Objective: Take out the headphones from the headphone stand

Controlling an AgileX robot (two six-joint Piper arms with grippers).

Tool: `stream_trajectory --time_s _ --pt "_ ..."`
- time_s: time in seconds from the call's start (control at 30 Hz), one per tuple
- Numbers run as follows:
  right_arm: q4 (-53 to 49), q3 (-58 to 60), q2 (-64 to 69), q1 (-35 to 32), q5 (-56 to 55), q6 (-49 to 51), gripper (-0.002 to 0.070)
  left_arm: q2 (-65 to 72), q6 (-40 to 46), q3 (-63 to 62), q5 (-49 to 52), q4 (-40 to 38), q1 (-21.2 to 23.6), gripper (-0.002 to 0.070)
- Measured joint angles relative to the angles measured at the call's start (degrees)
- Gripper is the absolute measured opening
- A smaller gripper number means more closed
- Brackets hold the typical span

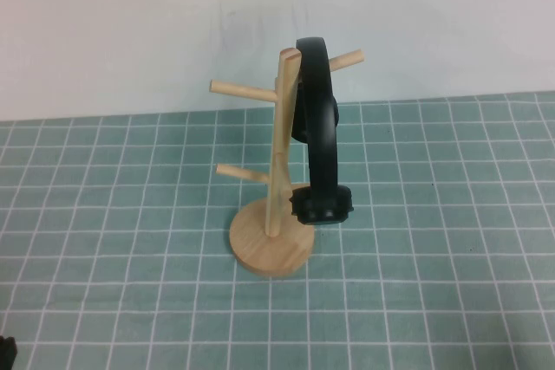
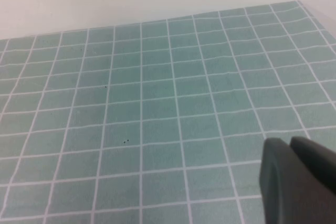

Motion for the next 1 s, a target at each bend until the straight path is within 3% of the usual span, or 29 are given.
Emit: stream_trajectory --time_s 0.7,0.83,1.0 --pt "0.0 0.0 0.0 0.0 -0.7 0.1 -0.0006 0.0 0.0 0.0 0.0 0.0 0.0 -0.0006" --pt "0.0 0.0 0.0 0.0 -9.6 0.1 -0.0006 0.0 0.0 0.0 0.0 0.0 0.0 -0.0006" --pt "0.0 0.0 0.0 0.0 -31.9 0.1 -0.0006 0.0 0.0 0.0 0.0 0.0 0.0 -0.0006"
